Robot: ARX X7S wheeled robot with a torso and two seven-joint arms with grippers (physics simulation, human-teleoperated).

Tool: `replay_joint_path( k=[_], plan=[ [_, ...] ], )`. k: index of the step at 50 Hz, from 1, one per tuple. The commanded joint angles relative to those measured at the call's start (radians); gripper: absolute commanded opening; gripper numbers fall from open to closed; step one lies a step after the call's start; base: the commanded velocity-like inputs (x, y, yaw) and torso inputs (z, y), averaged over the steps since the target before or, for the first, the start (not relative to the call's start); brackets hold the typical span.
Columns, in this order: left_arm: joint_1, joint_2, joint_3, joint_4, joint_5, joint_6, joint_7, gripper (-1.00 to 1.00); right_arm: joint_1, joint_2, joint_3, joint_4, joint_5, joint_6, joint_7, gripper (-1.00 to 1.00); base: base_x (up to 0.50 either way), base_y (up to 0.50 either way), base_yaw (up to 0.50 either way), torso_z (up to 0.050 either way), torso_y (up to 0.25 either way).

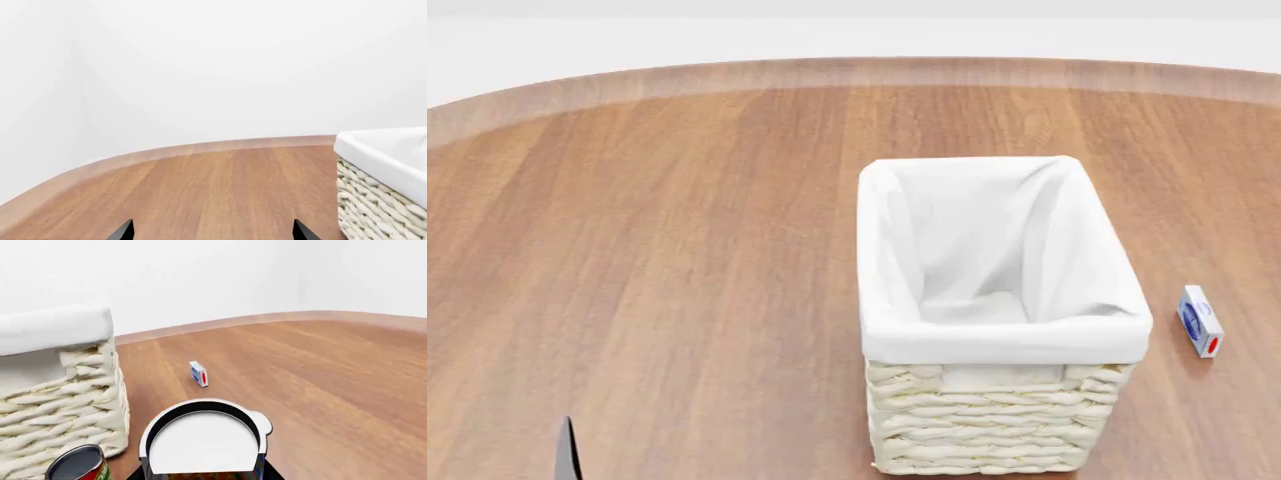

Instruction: Pick up the alphabet soup and put it in the basket.

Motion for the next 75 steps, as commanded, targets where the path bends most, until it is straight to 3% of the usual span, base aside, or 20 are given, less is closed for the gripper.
replay_joint_path(
  k=[1,22,42,61,75],
  plan=[
    [0.001,-0.004,-0.002,0.001,-0.007,0.003,-0.004,1.0,-0.079,0.058,0.013,-0.434,0.034,0.223,0.128,-1.0,0.0,0.0,0.0,0.0,0.0],
    [-0.001,-0.01,-0.002,-0.001,-0.016,0.008,-0.01,1.0,-0.065,0.178,0.039,-0.787,0.109,0.463,0.286,-1.0,0.0,0.0,0.0,0.0,0.0],
    [0.0,-0.016,-0.004,-0.004,-0.028,0.017,-0.014,1.0,0.297,0.327,-0.147,-0.964,0.189,0.774,0.415,-1.0,0.0,0.0,0.0,0.0,0.0],
    [-0.001,-0.02,-0.004,-0.01,-0.037,0.023,-0.019,1.0,0.713,0.265,-0.376,-0.79,0.184,0.894,0.412,-1.0,0.0,0.0,0.0,0.0,0.001],
    [-0.003,-0.022,-0.003,-0.019,-0.042,0.028,-0.021,1.0,1.005,0.18,-0.496,-0.434,0.087,0.852,0.343,-1.0,0.0,0.0,0.0,0.0,0.001]
  ],
)
